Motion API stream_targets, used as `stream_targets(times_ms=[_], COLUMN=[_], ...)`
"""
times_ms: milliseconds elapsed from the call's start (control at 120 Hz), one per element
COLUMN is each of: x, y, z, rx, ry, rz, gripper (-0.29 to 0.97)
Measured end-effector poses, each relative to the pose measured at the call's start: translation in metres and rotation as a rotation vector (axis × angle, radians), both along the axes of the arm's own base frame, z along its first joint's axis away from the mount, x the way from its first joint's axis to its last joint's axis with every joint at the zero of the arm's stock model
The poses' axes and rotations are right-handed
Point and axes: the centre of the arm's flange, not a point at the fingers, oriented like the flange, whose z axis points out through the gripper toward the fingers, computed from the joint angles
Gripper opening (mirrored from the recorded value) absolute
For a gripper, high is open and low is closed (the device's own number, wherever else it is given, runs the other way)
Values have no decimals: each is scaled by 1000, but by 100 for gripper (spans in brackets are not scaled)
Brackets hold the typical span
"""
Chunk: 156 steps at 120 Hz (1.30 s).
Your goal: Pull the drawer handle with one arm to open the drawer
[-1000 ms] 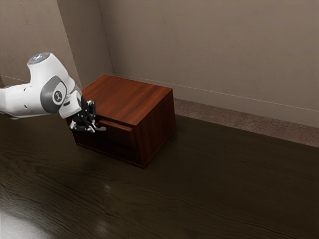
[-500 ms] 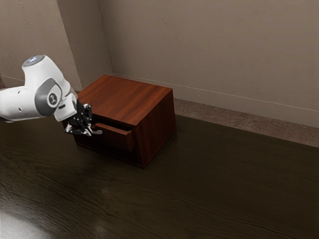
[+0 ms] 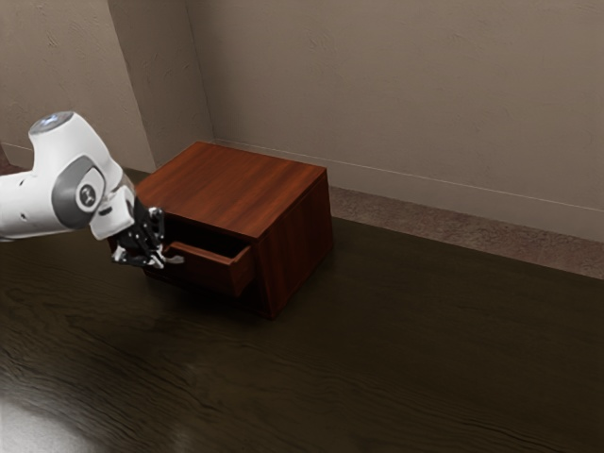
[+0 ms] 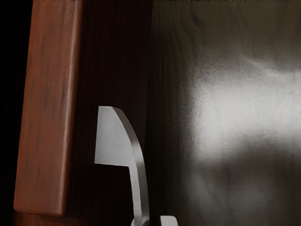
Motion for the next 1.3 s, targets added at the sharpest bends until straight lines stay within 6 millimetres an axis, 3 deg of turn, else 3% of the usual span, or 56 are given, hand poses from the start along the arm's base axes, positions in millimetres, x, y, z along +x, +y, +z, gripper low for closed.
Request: stream_targets(times_ms=[458, 983, 1300], x=[-19, -29, -33], y=[-7, -5, -3], z=[-1, -1, -2], rx=[-5, -7, -12], ry=[14, 12, 12], rz=[-11, -7, 3], gripper=[-4, -11, -9])
